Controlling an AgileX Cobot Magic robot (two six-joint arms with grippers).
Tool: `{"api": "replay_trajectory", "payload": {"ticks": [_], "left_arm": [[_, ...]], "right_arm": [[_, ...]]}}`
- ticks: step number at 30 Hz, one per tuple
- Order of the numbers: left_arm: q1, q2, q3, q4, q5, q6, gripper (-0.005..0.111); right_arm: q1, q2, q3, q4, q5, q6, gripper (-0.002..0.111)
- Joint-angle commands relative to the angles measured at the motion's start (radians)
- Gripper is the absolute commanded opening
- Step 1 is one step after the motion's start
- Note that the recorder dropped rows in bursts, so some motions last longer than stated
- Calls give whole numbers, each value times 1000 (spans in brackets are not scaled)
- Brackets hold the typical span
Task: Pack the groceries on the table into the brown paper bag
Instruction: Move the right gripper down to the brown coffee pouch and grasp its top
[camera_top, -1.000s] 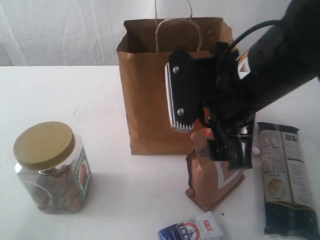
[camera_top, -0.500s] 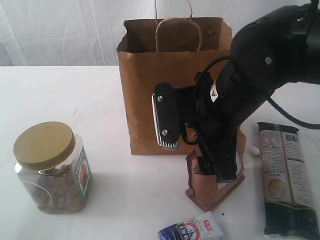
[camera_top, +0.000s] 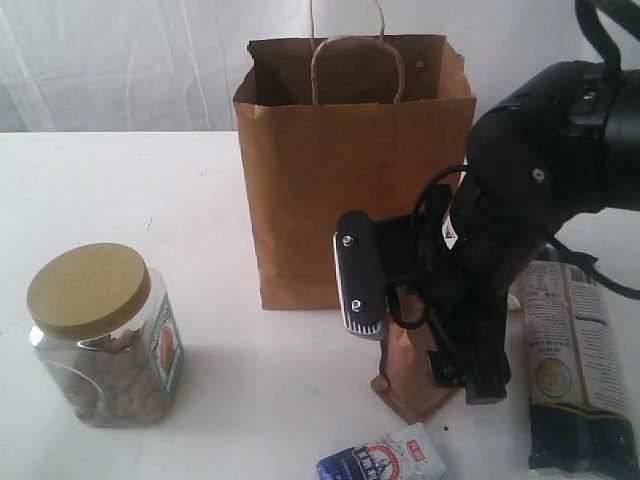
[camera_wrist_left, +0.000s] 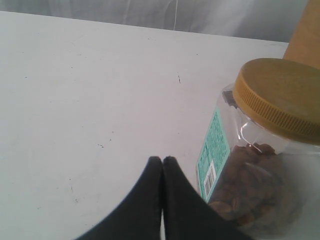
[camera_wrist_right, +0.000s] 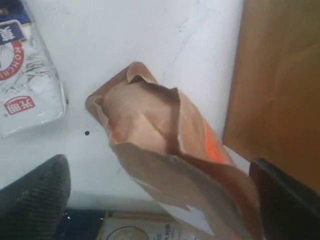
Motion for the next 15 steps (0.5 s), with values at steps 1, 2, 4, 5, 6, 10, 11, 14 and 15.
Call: {"api": "replay_trajectory", "payload": {"ticks": [1,2,4,5,6,10,11,14,15], "left_arm": [[-2,-4,4,-4,-1,-1,0],[-2,-4,4,-4,-1,-1,0],[-2,-4,4,-4,-1,-1,0],[-2,-4,4,-4,-1,-1,0],[-2,-4,4,-4,-1,-1,0],[-2,-4,4,-4,-1,-1,0],[-2,-4,4,-4,-1,-1,0],[-2,-4,4,-4,-1,-1,0],[-2,-4,4,-4,-1,-1,0]], "right_arm": [[-5,-3,4,-6,1,15,83],[-5,-11,4,-6,-3,29,77],[-5,-26,4,-10,-7,41,64],[-5,-36,4,-14,-7,41,57],[-5,-42,4,-22,-7,41,52],[-5,-59,4,-54,-1,41,30],[-5,-61,4,-54,-1,41,24],[-5,-61,4,-54,1,41,13],[-5,-61,4,-54,1,41,9]]}}
